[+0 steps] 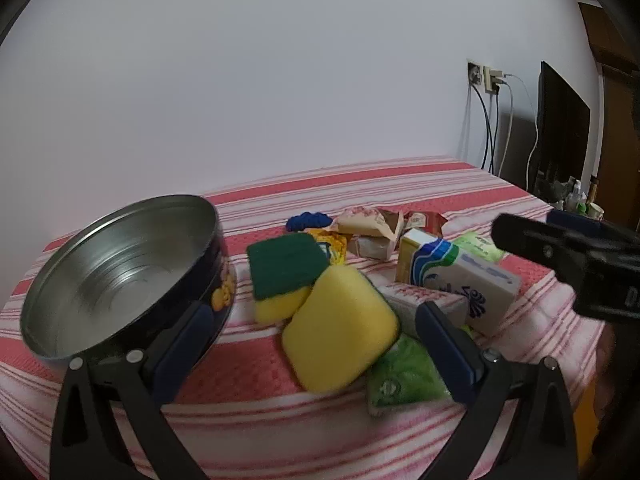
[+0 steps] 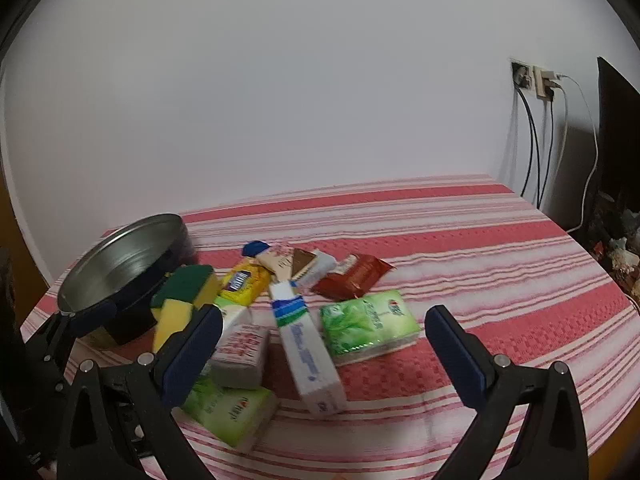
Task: Organize objects
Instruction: 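Grasp the yellow sponge with the left tool while the right tool grasps the striped toothpaste box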
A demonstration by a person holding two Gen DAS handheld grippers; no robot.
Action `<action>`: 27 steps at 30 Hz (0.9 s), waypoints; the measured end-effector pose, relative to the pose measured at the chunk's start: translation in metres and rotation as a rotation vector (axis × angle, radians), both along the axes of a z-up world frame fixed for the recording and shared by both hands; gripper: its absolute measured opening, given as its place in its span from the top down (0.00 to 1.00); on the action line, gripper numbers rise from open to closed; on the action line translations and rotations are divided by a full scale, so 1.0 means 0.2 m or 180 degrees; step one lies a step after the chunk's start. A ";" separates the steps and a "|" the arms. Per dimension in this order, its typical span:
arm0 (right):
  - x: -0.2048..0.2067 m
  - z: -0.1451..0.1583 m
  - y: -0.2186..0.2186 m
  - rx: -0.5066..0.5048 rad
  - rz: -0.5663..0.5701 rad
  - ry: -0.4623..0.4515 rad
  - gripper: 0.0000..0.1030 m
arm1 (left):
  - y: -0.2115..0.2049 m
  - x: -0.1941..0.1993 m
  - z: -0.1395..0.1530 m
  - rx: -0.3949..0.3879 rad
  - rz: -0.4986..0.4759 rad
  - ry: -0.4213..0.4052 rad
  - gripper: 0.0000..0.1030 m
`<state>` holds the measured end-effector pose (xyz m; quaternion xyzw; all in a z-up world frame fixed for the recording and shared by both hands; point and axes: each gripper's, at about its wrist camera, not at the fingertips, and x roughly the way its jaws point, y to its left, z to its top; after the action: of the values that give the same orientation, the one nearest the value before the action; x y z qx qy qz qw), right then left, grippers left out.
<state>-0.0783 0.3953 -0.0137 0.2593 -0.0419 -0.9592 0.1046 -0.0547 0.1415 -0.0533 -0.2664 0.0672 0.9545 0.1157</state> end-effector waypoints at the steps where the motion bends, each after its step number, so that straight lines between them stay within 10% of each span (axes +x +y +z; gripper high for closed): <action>1: 0.00 -0.01 0.01 -0.0004 -0.0009 -0.0011 0.00 | 0.01 -0.01 -0.01 -0.0001 0.0001 -0.0014 0.00; 7: -0.03 -0.06 0.02 -0.0012 0.0023 -0.0087 0.00 | -0.06 -0.07 -0.04 0.0139 -0.0075 -0.0189 0.19; 11: -0.03 -0.08 0.02 -0.0001 0.0037 -0.0101 0.00 | -0.08 -0.10 -0.07 0.0267 -0.0151 -0.0328 0.55; 20: -0.07 -0.13 -0.05 0.0198 0.0179 -0.0116 0.01 | -0.20 -0.08 -0.06 0.0442 -0.0051 -0.0238 0.60; 27: -0.12 -0.14 -0.13 0.0450 0.0311 -0.0200 0.29 | -0.24 -0.07 -0.06 0.0496 -0.0047 -0.0169 0.60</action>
<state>-0.1028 0.3686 -0.0421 0.2977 0.0354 -0.9449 0.1313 -0.0690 0.0936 -0.0646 -0.2813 -0.0085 0.9486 0.1449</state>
